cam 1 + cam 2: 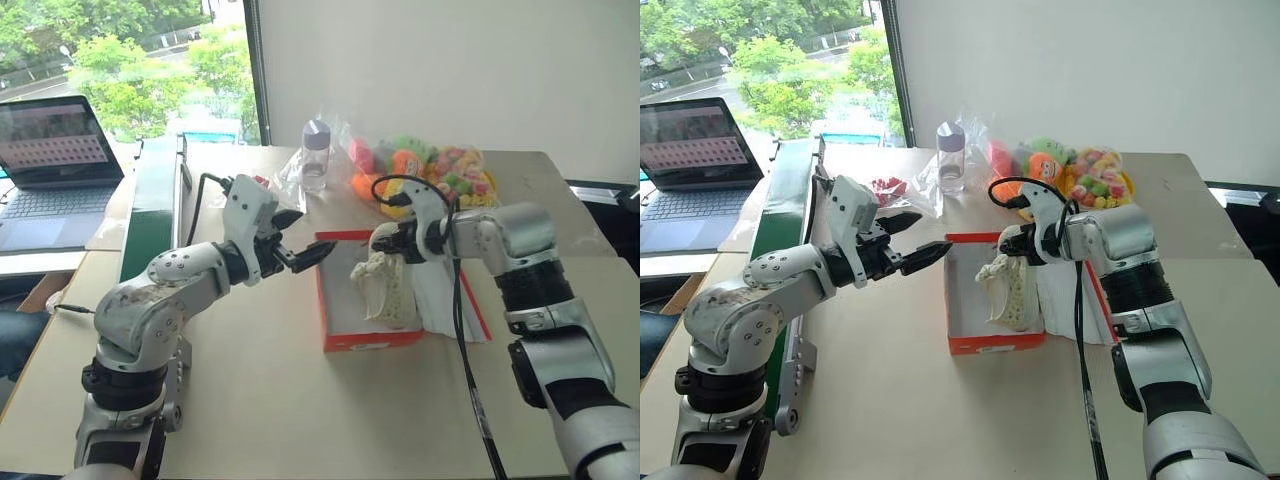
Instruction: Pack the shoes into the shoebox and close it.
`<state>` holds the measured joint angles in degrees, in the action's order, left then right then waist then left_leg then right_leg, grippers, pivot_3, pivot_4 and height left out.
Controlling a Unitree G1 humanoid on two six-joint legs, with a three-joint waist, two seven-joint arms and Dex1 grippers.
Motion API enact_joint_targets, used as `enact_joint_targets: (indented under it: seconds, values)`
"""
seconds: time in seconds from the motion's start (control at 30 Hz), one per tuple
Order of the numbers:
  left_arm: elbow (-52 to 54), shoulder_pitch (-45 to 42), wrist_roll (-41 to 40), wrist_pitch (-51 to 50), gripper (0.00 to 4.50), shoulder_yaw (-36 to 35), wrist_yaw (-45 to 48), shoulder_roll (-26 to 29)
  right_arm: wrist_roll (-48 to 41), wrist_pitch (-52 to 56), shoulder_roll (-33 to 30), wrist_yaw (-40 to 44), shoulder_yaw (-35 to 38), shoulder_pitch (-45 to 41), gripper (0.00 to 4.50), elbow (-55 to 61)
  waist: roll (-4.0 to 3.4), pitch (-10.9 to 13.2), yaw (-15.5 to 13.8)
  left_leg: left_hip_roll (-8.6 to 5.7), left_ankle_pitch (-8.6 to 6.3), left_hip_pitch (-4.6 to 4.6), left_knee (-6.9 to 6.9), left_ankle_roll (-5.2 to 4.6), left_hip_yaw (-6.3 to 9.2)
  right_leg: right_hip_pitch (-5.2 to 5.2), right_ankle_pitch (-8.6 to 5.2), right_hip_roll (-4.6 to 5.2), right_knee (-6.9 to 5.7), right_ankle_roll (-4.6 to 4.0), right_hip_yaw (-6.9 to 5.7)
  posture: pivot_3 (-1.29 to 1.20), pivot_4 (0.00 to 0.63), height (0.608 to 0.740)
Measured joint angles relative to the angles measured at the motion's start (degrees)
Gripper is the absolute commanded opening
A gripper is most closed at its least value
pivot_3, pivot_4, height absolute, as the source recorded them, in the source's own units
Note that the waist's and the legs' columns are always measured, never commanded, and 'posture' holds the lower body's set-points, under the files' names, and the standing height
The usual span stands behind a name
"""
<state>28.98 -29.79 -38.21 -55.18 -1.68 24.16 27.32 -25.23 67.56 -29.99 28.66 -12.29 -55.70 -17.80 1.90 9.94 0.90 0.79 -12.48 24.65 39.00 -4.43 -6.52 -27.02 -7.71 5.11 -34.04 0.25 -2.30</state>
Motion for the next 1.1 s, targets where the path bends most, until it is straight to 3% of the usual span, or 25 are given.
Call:
enact_joint_targets:
  seconds: [0.4, 0.47, 0.5, 0.7, 0.77, 1.1]
  values:
    - [0.9, 0.6, 1.2, 0.1, 4.39, -0.1, -2.3, 0.0, 13.5, -12.5, 5.2, 5.7, -9.4, -1.0, 0.71, -8.8, 0.01, 0.0, 0.1, 0.02, 0.02, -0.02, 0.01, 0.04, 0.01, 0.00, 0.04, -0.03, -0.03, -0.06, 0.00, 0.00, 0.150, 0.740]
    - [1.7, 0.7, 1.1, 0.0, 4.46, -0.2, -2.8, 0.0, 14.6, -13.3, 6.0, 6.2, -9.4, -1.2, 1.63, -9.2, 0.01, 0.0, 0.1, 0.02, 0.03, -0.05, 0.02, 0.05, 0.01, 0.02, 0.06, -0.02, -0.04, -0.07, 0.00, 0.00, 0.150, 0.740]
    - [1.9, 0.7, 1.1, 0.0, 4.46, -0.3, -2.9, 0.0, 15.1, -13.5, 6.3, 6.3, -9.4, -1.2, 1.84, -9.3, 0.01, 0.0, 0.1, 0.02, 0.03, -0.07, 0.02, 0.06, 0.01, 0.03, 0.05, -0.02, -0.05, -0.06, 0.00, 0.00, 0.150, 0.740]
    - [2.3, 1.0, 1.0, -0.2, 4.46, -0.9, -3.5, 0.3, 16.8, -14.6, 7.2, 6.9, -9.2, -1.5, 4.02, -8.2, 0.01, 0.0, 0.0, 0.02, 0.04, -0.07, 0.01, 0.08, 0.01, 0.02, 0.13, -0.01, -0.06, -0.19, -0.01, 0.00, 0.150, 0.740]
    - [2.3, 0.9, 1.1, -0.2, 4.46, -0.9, -3.5, 0.5, 17.5, -14.5, 7.2, 6.6, -9.1, -2.3, 4.45, -6.1, 0.01, 0.0, 0.0, 0.02, 0.04, -0.05, 0.01, 0.08, 0.01, 0.01, 0.15, -0.01, -0.05, -0.22, -0.01, 0.00, 0.150, 0.740]
    - [1.3, -0.8, 1.6, 0.0, 4.46, -0.8, -3.0, 0.4, 18.0, -10.3, 6.9, 6.0, -6.2, -7.2, 4.45, 4.7, 0.01, 0.0, -0.2, 0.01, 0.05, -0.05, 0.01, 0.11, 0.01, 0.01, 0.15, 0.02, -0.06, -0.23, -0.04, 0.00, 0.150, 0.740]
